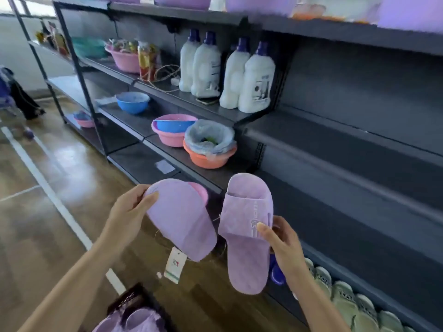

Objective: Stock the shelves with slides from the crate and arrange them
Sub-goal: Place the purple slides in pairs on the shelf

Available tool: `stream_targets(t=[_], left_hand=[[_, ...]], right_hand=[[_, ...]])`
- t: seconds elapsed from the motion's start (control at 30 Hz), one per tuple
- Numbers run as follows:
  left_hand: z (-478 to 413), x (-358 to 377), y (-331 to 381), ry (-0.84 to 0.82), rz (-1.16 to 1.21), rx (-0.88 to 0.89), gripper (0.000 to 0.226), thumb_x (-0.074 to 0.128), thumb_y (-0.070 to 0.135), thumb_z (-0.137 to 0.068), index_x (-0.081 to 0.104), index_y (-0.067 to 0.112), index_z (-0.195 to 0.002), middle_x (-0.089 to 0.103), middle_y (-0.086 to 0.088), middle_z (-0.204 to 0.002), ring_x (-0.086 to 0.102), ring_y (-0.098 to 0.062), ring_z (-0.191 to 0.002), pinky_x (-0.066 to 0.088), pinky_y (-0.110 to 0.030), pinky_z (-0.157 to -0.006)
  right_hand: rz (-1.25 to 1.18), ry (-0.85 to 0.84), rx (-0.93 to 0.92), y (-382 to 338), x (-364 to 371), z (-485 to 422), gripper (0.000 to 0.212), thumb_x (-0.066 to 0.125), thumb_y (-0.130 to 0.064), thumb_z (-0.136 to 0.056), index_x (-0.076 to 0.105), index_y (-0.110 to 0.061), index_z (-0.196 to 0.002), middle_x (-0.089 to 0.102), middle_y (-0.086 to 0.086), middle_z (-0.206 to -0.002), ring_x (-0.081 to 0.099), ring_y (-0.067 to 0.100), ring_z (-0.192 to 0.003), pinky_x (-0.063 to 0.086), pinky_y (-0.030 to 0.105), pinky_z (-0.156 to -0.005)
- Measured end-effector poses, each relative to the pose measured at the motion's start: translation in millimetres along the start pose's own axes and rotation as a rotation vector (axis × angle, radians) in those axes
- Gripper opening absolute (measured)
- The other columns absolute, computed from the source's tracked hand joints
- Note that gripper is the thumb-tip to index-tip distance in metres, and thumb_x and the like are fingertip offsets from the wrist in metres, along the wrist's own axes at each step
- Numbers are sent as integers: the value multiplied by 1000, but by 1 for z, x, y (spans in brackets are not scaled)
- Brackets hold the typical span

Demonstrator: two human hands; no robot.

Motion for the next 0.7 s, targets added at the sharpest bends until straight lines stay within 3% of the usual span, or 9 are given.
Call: stream_targets(t=[0.07,0.17,0.4,0.5,0.57,0.67,0.7], left_hand=[[-26,35,12,-38,7,51,39,53,46,-73,63,12,-89,62,-22,-88,52,-22,-79,37,-36,-73],[-65,88,34,-98,7,108,41,51,48,-74,63,12,-89,59,-25,-89,50,-19,-76,36,-35,-71],[-127,191,84,-170,58,202,62,47,59,-68,62,5,-94,58,-28,-90,49,-22,-78,36,-37,-73],[-144,221,97,-222,94,217,50,50,53,-71,65,11,-94,60,-29,-95,50,-22,-81,41,-43,-77],[-154,237,101,-261,142,185,31,53,50,-73,64,25,-87,62,-17,-89,52,-21,-84,44,-49,-84],[-177,255,104,-279,164,173,6,57,33,-85,61,29,-82,64,5,-84,57,-7,-81,42,-32,-84],[-185,261,104,-276,168,167,10,57,24,-90,62,29,-82,64,9,-83,57,-1,-78,42,-24,-81]], right_hand=[[-22,79,21,-2,-32,-14,35,66,-47,-78,58,-24,-103,65,-8,-99,64,11,-88,56,27,-77],[-13,149,12,-8,-80,-38,44,64,-60,-65,61,-27,-95,67,-11,-89,65,7,-82,55,24,-70],[-57,257,-25,-23,-172,-88,57,62,-61,-52,64,-17,-88,68,-3,-85,65,10,-77,51,26,-66],[-72,286,-35,-27,-196,-104,40,64,-52,-62,63,-21,-88,67,-5,-86,64,4,-75,50,24,-67],[-97,306,-46,-28,-205,-114,36,63,-46,-67,63,-20,-92,66,-6,-90,64,2,-77,50,21,-64],[-118,334,-55,-31,-209,-132,33,69,-43,-75,60,-16,-92,65,0,-91,64,3,-74,51,17,-61],[-130,341,-54,-32,-209,-138,32,65,-41,-74,59,-15,-91,64,1,-90,63,2,-72,50,17,-60]])
Point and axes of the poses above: each hand's wrist, its own z-axis away from the middle knuckle, its own x-axis out of the palm, y = z × x, the point moved 2 cm from there along -z, towards the middle knuckle
